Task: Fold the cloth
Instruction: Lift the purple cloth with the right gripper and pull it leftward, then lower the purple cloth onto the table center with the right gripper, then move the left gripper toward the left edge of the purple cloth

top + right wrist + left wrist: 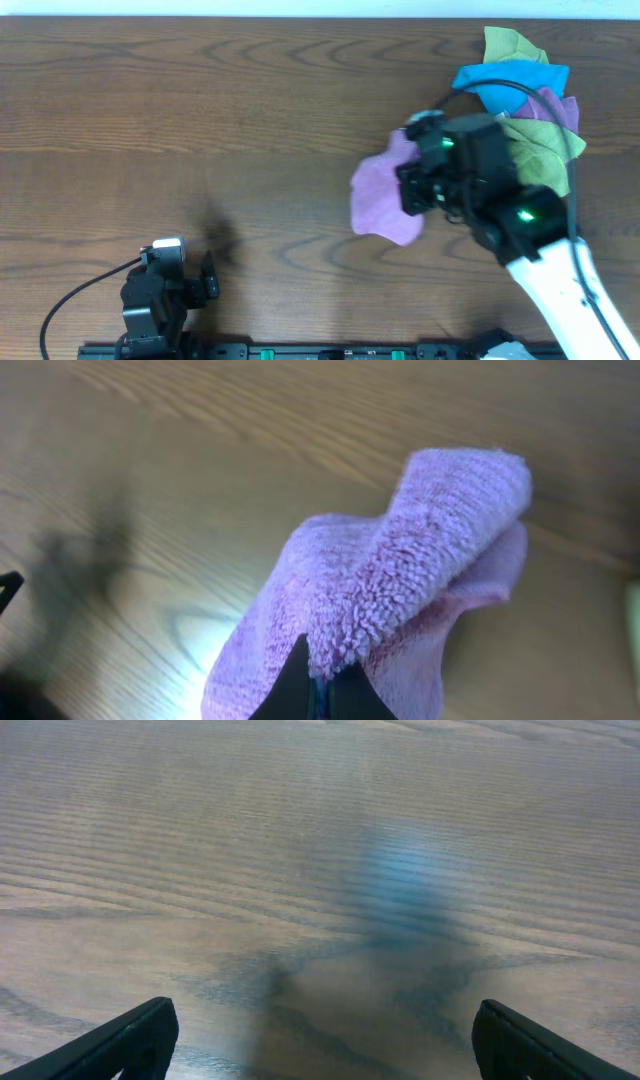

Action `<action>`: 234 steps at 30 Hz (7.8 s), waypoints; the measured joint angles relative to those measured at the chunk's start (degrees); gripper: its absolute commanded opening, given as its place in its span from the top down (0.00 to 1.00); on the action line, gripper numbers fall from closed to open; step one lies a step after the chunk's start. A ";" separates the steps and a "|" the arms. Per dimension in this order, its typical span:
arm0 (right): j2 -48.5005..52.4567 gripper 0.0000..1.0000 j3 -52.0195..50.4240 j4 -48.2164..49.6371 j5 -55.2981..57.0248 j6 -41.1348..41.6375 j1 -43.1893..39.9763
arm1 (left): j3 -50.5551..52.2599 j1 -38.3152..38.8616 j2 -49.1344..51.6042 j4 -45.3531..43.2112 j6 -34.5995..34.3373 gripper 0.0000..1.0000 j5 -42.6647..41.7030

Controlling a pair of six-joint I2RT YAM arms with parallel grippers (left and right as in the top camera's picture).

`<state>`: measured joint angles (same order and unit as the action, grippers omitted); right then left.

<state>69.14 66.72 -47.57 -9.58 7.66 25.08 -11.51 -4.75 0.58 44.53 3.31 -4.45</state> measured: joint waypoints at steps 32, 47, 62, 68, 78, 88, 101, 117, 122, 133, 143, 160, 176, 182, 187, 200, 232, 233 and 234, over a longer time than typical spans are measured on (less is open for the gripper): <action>33.48 0.07 8.20 21.99 5.75 -5.20 3.89 | 0.00 0.00 0.00 0.00 0.00 0.05 0.00; 42.25 0.16 8.22 32.20 4.39 -13.35 -1.42 | 0.00 0.00 0.00 0.00 0.00 0.05 0.00; 45.81 0.19 8.22 36.74 -3.02 -19.80 -1.95 | 0.00 0.00 0.00 0.00 0.00 0.05 0.00; 48.59 0.25 8.22 38.32 -4.74 -20.28 -1.95 | 0.00 0.00 0.00 0.00 -0.02 0.05 0.00; 49.57 0.45 8.22 40.13 -7.45 -20.68 -1.95 | 0.00 0.00 0.00 0.00 0.00 0.05 0.00; 49.57 0.78 8.22 40.39 -8.94 -20.28 -1.40 | 0.00 0.00 0.00 0.00 0.00 0.05 0.00; 49.51 0.99 8.22 39.45 -5.14 -16.63 0.46 | 0.00 0.00 0.00 0.00 0.00 0.05 0.00; 32.30 0.99 8.44 14.82 22.62 -2.10 0.46 | 0.00 0.00 0.00 0.00 0.00 0.05 0.00; 29.77 0.99 8.50 3.32 24.61 4.33 0.46 | 0.00 0.00 0.00 0.00 0.00 0.05 0.00; 29.55 0.99 8.50 -10.19 24.00 14.34 0.46 | 0.00 0.00 0.00 0.00 -0.02 0.05 0.48; 29.22 0.92 -2.62 -13.55 23.15 29.07 0.46 | 0.00 0.00 0.00 0.02 0.00 0.05 3.19; 24.50 0.38 -5.62 -8.98 24.90 32.76 0.46 | 0.90 0.00 0.00 -3.15 -0.74 0.05 -2.91; 12.44 0.37 -5.70 -6.69 21.99 29.09 0.46 | -19.39 0.04 26.86 -4.44 -6.75 0.05 -29.57; 12.44 0.37 -5.70 -6.60 20.50 28.87 0.46 | -30.95 0.04 43.28 -5.53 -8.33 0.05 -40.37; 12.41 0.37 -5.70 -6.67 19.04 27.89 0.46 | -31.89 0.07 52.15 -8.98 -17.00 0.05 -46.90; 12.11 0.40 -5.70 -6.67 17.64 27.06 0.46 | -31.91 8.28 76.43 -19.06 -26.12 0.05 -53.90; 9.11 0.41 -5.70 -7.21 15.34 25.99 0.46 | -31.91 20.13 98.66 -41.16 -30.40 0.05 -52.96; 9.07 0.41 -5.70 -7.23 15.34 25.99 0.46 | -31.91 20.48 98.66 -41.70 -30.56 0.05 -52.50; 9.05 0.42 -5.70 -7.23 15.32 25.99 0.46 | -31.91 20.94 98.66 -42.12 -31.04 0.05 -51.91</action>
<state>78.19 61.01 -54.81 5.74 33.65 25.54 -43.42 16.19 99.24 2.42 -27.73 -56.36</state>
